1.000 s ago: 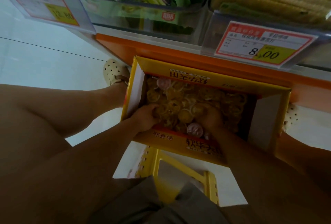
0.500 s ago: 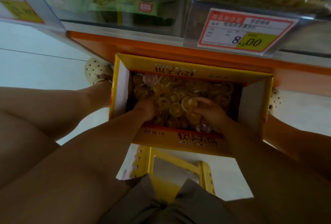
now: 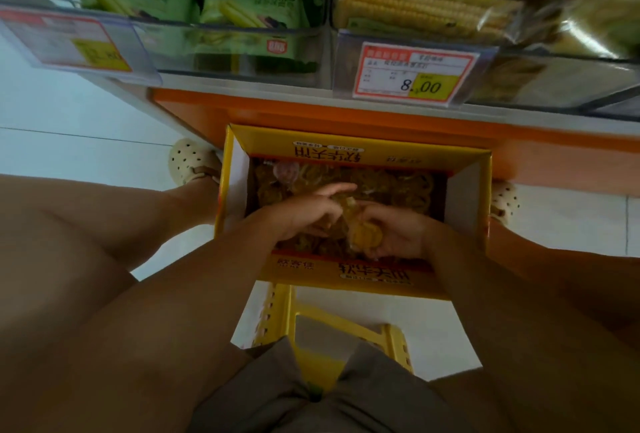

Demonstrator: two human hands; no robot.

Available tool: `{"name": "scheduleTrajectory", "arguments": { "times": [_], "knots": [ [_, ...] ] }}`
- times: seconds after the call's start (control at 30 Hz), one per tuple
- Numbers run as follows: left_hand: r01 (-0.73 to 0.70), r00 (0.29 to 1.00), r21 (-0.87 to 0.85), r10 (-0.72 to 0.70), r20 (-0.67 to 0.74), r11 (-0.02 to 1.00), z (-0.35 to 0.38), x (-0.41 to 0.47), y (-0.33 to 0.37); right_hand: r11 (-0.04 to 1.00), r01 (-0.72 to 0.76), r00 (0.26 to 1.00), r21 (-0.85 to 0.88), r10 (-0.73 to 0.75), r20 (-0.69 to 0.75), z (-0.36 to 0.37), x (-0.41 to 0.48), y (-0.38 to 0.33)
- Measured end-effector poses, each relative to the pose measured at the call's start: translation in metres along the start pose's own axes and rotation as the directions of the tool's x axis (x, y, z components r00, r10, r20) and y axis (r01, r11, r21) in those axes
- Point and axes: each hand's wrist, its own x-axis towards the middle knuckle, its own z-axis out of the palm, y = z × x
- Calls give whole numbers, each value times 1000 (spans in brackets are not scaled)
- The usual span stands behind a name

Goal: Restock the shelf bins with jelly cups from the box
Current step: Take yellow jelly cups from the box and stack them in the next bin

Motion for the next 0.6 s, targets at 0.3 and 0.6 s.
{"name": "scheduleTrajectory", "arguments": {
  "times": [0.3, 0.6],
  "knots": [
    [-163, 981, 25, 165, -99, 986, 15, -51, 14, 980, 201, 977, -12, -201, -71, 24, -56, 4],
    [-257, 947, -159, 216, -238, 953, 36, -100, 15, 870, 492, 860, 11, -484, -163, 57, -99, 21]
  ]
}}
